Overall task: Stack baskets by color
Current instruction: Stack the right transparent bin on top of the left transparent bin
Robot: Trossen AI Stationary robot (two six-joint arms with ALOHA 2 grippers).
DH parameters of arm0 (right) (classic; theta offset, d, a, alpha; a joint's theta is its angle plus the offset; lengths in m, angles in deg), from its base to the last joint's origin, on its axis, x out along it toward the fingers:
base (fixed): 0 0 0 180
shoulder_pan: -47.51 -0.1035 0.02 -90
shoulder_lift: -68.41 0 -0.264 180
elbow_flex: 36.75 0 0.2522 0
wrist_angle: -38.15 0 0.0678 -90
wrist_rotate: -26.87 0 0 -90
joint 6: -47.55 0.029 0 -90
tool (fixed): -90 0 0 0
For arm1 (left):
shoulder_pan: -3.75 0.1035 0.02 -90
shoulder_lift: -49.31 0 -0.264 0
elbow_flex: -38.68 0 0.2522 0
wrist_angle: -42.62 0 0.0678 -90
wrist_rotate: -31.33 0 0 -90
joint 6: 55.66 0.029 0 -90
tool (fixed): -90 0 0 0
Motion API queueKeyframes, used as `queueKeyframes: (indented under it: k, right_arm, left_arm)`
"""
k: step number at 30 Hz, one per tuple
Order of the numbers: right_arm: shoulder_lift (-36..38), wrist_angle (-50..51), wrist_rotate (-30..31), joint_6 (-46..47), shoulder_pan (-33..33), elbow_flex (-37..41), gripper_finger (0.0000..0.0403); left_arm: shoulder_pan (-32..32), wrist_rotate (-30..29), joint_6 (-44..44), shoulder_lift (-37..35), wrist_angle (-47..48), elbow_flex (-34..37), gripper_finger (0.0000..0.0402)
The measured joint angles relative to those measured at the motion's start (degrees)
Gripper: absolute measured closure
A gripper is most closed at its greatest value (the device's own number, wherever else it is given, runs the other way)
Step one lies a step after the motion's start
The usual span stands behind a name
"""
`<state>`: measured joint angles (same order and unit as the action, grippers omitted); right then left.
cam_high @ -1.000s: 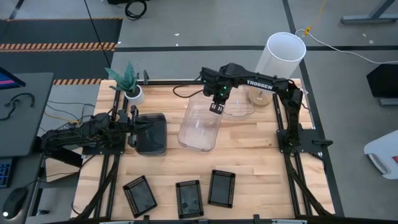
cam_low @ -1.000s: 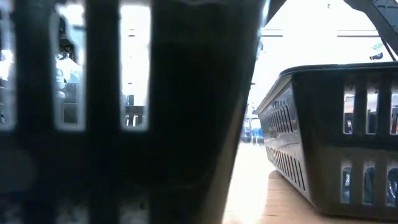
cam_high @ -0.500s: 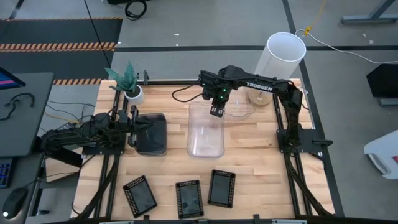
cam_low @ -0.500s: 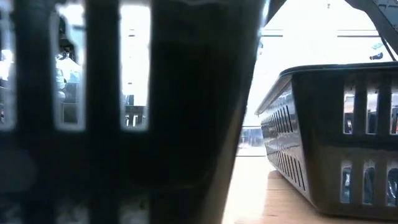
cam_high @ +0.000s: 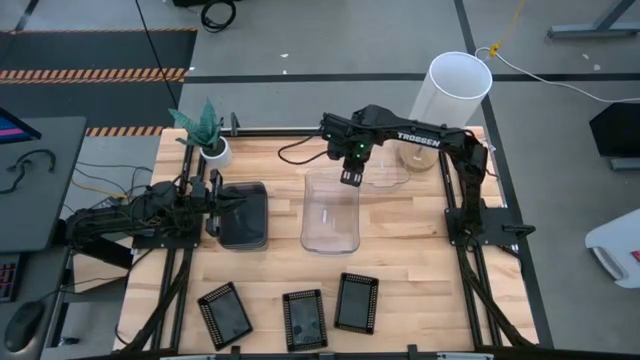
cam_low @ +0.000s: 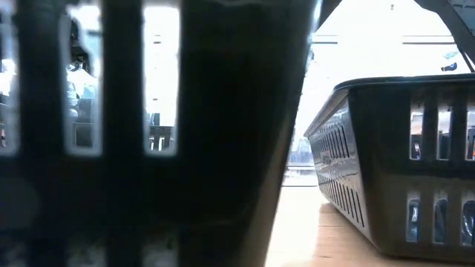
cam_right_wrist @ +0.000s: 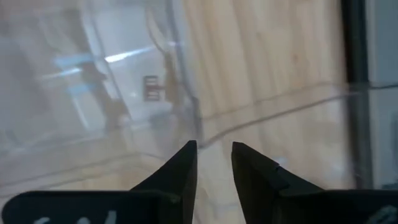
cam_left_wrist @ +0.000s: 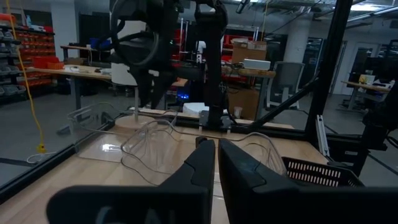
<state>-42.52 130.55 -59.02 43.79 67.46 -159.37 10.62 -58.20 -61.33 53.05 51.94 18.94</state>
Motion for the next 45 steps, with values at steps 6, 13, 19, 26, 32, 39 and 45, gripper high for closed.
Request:
queueKeyframes:
  k: [6, 13, 19, 26, 32, 39, 45]
  right_arm:
    - [0.01, -1.34, 4.52, -5.58, 4.31, 0.0, 0.0296]
    - [-0.1, -9.06, 6.57, -18.26, 13.37, 2.95, 0.0296]
    - [-0.38, -14.37, 7.23, -24.22, 18.69, 6.78, 0.0276]
    - [-1.98, -17.96, 17.21, -24.67, 18.25, 4.69, 0.0194]
    - [-7.46, -14.27, 16.77, -27.83, 19.49, -1.7, 0.0179]
    - [-12.87, -7.06, 13.59, -30.02, 23.42, -9.4, 0.0183]
    - [-14.66, -6.27, 6.88, -31.61, 26.04, -9.52, 0.0183]
  left_arm:
    - [0.0, 0.0, 0.0, 0.0, 0.02, 0.0, 0.0369]
    - [0.0, 0.0, 0.01, 0.0, 0.0, 0.0, 0.037]
    - [0.0, 0.0, 0.01, 0.0, 0.0, 0.0, 0.0376]
    - [0.0, 0.0, 0.02, 0.0, 0.0, 0.0, 0.0366]
    - [0.0, 0.0, 0.0, 0.0, -0.01, 0.0, 0.0372]
    - [0.0, 0.0, 0.0, -0.02, -0.01, 0.0, 0.0373]
    - [0.0, 0.0, 0.02, 0.0, -0.01, 0.0, 0.0366]
